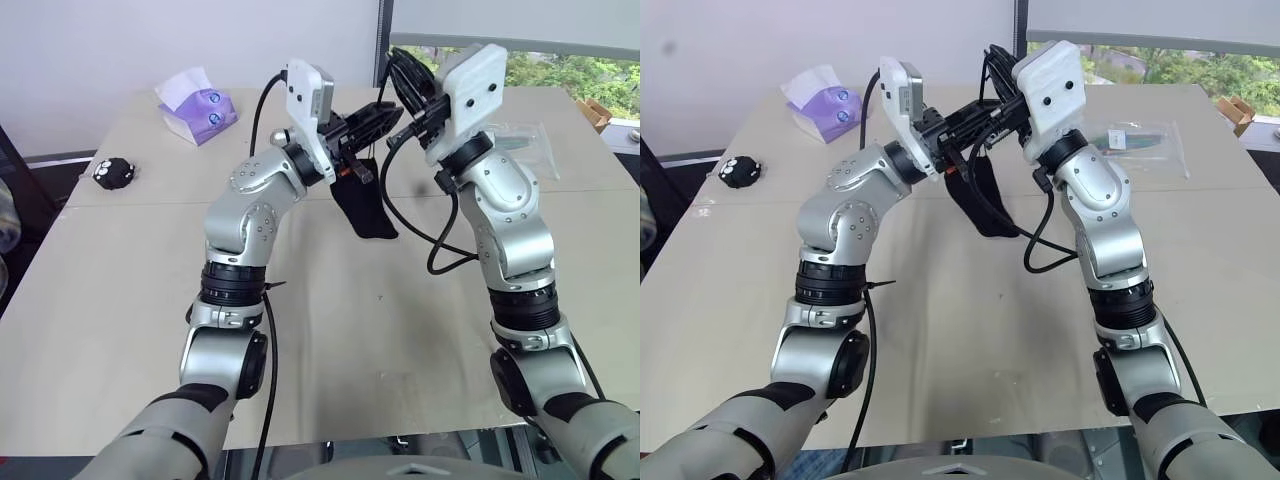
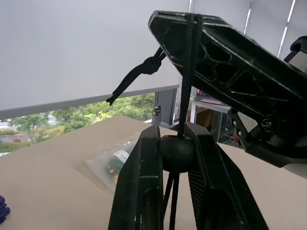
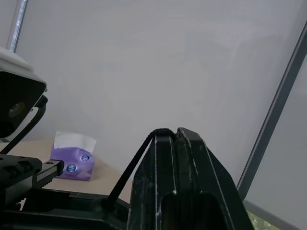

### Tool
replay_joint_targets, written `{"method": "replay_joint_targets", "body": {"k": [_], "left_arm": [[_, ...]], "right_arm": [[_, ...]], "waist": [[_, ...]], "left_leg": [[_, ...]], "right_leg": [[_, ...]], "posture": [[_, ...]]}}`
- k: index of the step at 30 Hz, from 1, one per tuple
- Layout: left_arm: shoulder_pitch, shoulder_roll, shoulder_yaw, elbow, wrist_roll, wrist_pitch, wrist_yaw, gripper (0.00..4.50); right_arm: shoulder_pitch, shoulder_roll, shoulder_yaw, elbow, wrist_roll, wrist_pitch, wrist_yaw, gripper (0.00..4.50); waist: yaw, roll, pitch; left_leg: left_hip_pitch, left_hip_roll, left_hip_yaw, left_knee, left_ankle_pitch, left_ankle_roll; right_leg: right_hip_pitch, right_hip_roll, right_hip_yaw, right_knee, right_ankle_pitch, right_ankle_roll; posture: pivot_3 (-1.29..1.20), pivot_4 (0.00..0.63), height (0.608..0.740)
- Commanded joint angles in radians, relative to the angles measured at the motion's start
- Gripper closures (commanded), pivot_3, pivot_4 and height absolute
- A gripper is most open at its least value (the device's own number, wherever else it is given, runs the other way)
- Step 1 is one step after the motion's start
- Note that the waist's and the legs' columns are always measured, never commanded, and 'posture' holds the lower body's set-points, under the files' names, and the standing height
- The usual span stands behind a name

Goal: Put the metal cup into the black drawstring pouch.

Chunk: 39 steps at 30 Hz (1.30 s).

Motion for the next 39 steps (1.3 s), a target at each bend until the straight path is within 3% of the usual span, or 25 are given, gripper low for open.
{"method": "replay_joint_targets", "body": {"k": [1,5,10,14,15,19,20,21,33,36,39], "left_arm": [[-0.002,0.031,-0.041,-0.01,0.06,-0.045,-0.012,4.35],[0.008,0.07,-0.096,0.037,0.161,-0.089,-0.005,4.35],[0.029,0.114,-0.146,0.126,0.261,-0.144,-0.018,4.35],[0.04,0.121,-0.127,0.127,0.189,-0.068,-0.092,4.35],[0.039,0.122,-0.124,0.117,0.18,-0.061,-0.099,3.3],[0.036,0.111,-0.072,0.077,0.132,-0.061,-0.097,1.76],[0.04,0.115,-0.063,0.063,0.116,-0.045,-0.107,1.15],[0.046,0.126,-0.056,0.046,0.099,-0.022,-0.12,0.99],[0.206,0.374,-0.002,-0.094,-0.03,0.19,-0.286,0.99],[0.307,0.428,0.006,-0.151,-0.022,0.195,-0.285,0.85],[0.389,0.435,0.033,-0.18,-0.025,0.195,-0.243,0.85]], "right_arm": [[-0.053,-0.001,-0.029,-0.05,-0.01,-0.033,-0.032,4.5],[-0.095,-0.019,-0.075,-0.035,-0.076,-0.121,-0.12,4.5],[-0.132,-0.128,-0.119,-0.023,-0.255,-0.275,-0.242,4.5],[-0.123,-0.137,-0.136,-0.033,-0.237,-0.255,-0.245,4.5],[-0.113,-0.122,-0.132,-0.039,-0.199,-0.228,-0.223,4.5],[-0.067,-0.069,-0.104,-0.085,-0.097,-0.126,-0.164,4.5],[-0.059,-0.063,-0.097,-0.095,-0.085,-0.108,-0.153,4.5],[-0.049,-0.057,-0.087,-0.105,-0.07,-0.087,-0.137,4.5],[0.126,-0.045,0.035,-0.193,0.029,0.119,0.02,4.5],[0.211,-0.089,0.042,-0.221,0.064,0.193,0.081,3.61],[0.29,-0.137,0.024,-0.251,0.107,0.221,0.137,2.19]], "waist": [[0.0,0.0,0.0],[0.0,0.0,0.0],[0.001,0.0,0.0],[0.0,0.0,0.0],[-0.001,0.0,0.0],[-0.002,0.0,0.0],[-0.002,0.0,0.0],[-0.002,0.0,0.0],[0.0,0.0,0.0],[0.0,0.0,0.0],[0.002,0.0,0.0]], "left_leg": [[0.0,0.0,0.0,0.0,0.0,0.0],[0.0,0.0,0.0,0.0,0.0,0.0],[0.0,0.0,0.002,0.0,0.001,-0.001],[0.0,0.0,0.003,-0.001,0.001,-0.002],[0.0,0.0,0.003,-0.001,0.001,-0.002],[0.0,0.001,0.002,0.0,0.0,0.0],[0.0,0.001,0.002,0.0,0.0,0.0],[0.0,0.001,0.002,0.0,0.0,0.0],[0.0,0.002,0.0,0.0,0.0,0.0],[0.0,0.002,0.0,0.0,0.0,0.0],[0.0,0.003,0.001,0.0,0.0,0.001]], "right_leg": [[0.0,0.0,0.0,0.0,0.0,0.0],[0.0,0.0,0.0,0.0,0.0,0.0],[0.0,0.0,0.0,-0.001,0.0,0.0],[-0.001,0.0,0.0,-0.001,0.0,0.0],[-0.001,0.0,0.0,0.0,0.0,0.0],[-0.001,0.001,0.0,0.0,0.0,0.0],[-0.001,0.001,0.0,0.001,0.0,0.0],[-0.001,0.001,0.0,0.001,0.0,0.0],[-0.001,0.001,0.0,0.001,0.0,0.0],[0.0,0.0,0.0,0.0,0.0,0.0],[0.0,-0.001,0.001,-0.001,0.0,0.0]], "posture": [[0.0,0.15,0.74],[0.0,0.15,0.74],[0.0,0.15,0.74],[0.0,0.15,0.74],[0.0,0.15,0.74],[0.0,0.15,0.74],[0.0,0.15,0.74],[0.0,0.15,0.74],[0.0,0.15,0.74],[0.0,0.15,0.74],[0.0,0.15,0.74]]}}
